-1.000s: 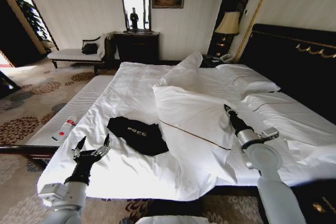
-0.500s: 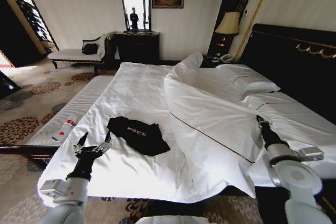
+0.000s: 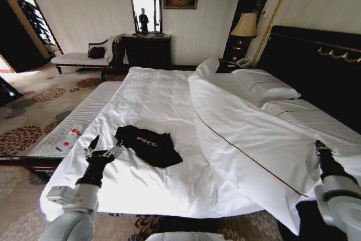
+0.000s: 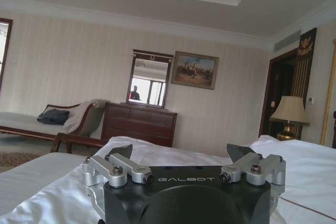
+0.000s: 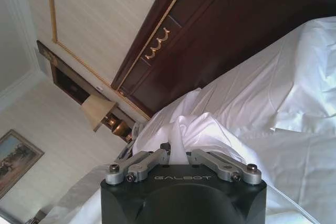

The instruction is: Fold the clothes on the bed.

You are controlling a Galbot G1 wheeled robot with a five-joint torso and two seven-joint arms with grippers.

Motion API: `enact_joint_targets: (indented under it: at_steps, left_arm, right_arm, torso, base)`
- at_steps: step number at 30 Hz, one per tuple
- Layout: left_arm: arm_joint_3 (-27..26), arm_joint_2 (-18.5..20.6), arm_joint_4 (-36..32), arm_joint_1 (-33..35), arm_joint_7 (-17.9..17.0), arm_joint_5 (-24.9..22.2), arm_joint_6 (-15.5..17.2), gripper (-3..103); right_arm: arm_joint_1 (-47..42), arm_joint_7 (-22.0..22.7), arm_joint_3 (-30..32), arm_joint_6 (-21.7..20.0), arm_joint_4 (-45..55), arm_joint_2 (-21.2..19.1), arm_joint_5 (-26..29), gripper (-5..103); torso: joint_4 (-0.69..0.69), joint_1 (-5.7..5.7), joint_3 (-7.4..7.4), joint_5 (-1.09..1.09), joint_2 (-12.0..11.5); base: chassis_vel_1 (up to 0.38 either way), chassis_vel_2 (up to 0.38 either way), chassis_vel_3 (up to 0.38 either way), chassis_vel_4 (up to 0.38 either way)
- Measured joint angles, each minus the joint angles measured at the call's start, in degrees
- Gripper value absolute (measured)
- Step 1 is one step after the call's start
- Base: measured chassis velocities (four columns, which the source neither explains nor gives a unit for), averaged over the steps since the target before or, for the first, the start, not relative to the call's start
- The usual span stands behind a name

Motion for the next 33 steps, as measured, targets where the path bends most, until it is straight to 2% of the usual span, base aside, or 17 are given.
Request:
enact_joint_targets:
  at_steps: [4,11,19,23,26,33]
  left_arm:
    - [-0.4,2.2,0.2,-1.8,-0.2,-1.9,0.1,100]
    - [-0.1,4.0,1.3,-3.6,-0.4,-2.9,0.2,100]
    - [-0.4,5.6,1.9,-4.6,-0.5,-4.1,0.3,100]
    - [-0.3,5.5,2.3,-5.3,-0.5,-4.3,0.3,100]
    - [0.2,4.9,2.7,-6.0,-0.6,-4.3,0.3,100]
    - [0.9,4.6,3.4,-7.0,-0.6,-4.3,0.3,100]
  right_arm:
    - [-2.7,0.2,2.2,1.6,0.9,2.0,-0.8,3]
    - [-4.5,0.3,4.3,2.6,0.5,2.0,-0.7,3]
    - [-7.3,0.7,6.6,0.0,-0.6,-2.1,0.4,3]
    - [-9.2,1.0,8.9,-0.5,-0.7,-2.7,1.1,3]
    - [-11.4,1.1,12.3,-0.2,0.0,-1.7,3.9,3]
    - [-14.6,1.6,15.6,1.4,1.6,0.7,5.4,3]
  torso:
    - [0.00,0.00,0.00,0.00,0.0]
    - [-0.01,0.00,0.00,0.00,0.0]
    - [0.02,0.01,0.00,0.01,0.0]
    - [0.00,0.01,0.00,0.01,0.0]
    - [0.01,0.01,0.00,0.01,0.0]
    - [0.00,0.00,0.00,0.00,0.0]
  base:
    - [0.000,0.000,0.000,0.000]
    - [0.000,0.000,0.000,0.000]
    - [0.000,0.000,0.000,0.000]
    - [0.000,0.000,0.000,0.000]
    - [0.000,0.000,0.000,0.000]
    - [0.000,0.000,0.000,0.000]
